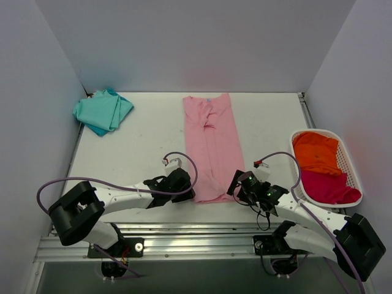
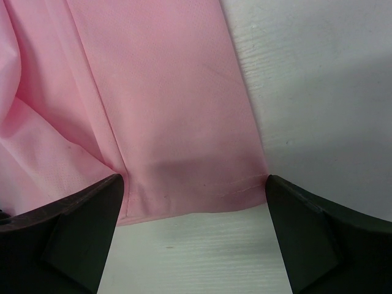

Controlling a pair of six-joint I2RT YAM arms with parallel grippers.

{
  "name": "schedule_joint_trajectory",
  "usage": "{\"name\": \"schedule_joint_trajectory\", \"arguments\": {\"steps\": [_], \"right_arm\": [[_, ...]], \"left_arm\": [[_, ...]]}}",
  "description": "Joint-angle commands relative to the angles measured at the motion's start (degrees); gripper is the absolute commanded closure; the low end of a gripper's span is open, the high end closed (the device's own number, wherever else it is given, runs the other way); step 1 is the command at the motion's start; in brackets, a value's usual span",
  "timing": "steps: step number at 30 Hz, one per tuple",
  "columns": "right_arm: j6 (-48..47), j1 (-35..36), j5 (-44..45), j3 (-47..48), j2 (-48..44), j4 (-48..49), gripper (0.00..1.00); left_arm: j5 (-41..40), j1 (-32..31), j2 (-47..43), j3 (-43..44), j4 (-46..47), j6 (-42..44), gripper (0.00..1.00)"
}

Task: Fold and stack the t-shirts
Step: Fold the tshirt

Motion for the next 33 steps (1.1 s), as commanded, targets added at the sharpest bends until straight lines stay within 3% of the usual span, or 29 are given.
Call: {"name": "schedule_joint_trajectory", "arguments": {"steps": [1, 8, 13, 17, 20, 21, 22, 28, 33], "right_arm": [[0.90, 0.12, 0.66, -0.34, 0.23, -1.28, 0.04], [0.99, 0.03, 1.19, -0.34, 0.84, -0.84, 0.04], [0.99, 0.03, 1.27, -0.42, 0.67, -0.75, 0.04], [1.08, 0.03, 1.36, -0.43, 0.49, -0.92, 0.04], [1.25, 0.03, 1.54, -0.43, 0.23, -1.19, 0.04], [1.34, 0.03, 1.63, -0.43, 0.23, -1.19, 0.04], [1.34, 0.03, 1.63, -0.43, 0.05, -1.36, 0.04], [1.86, 0.03, 1.45, -0.78, -1.26, -2.33, 0.05], [2.83, 0.38, 1.63, -1.48, -4.25, -3.47, 0.11]], "left_arm": [[0.25, -0.39, -1.09, 0.69, 1.32, -0.45, 0.44], [0.95, -0.74, -1.88, 0.87, 2.19, -0.36, 0.44], [3.67, -1.36, -0.12, 0.34, 7.90, -0.09, 0.48], [5.34, -1.53, 2.07, 0.08, 9.93, -0.80, 0.62], [5.78, -1.62, 2.69, -0.19, 10.63, -1.24, 0.80], [5.78, -1.62, 2.69, -0.19, 10.46, -1.24, 0.92], [5.61, -1.62, 2.69, -0.27, 10.37, -1.32, 0.95], [3.16, -1.53, -1.16, -1.07, 7.57, -1.33, 0.98], [-3.26, -1.01, -7.14, -1.50, -0.96, -1.06, 0.98]]}}
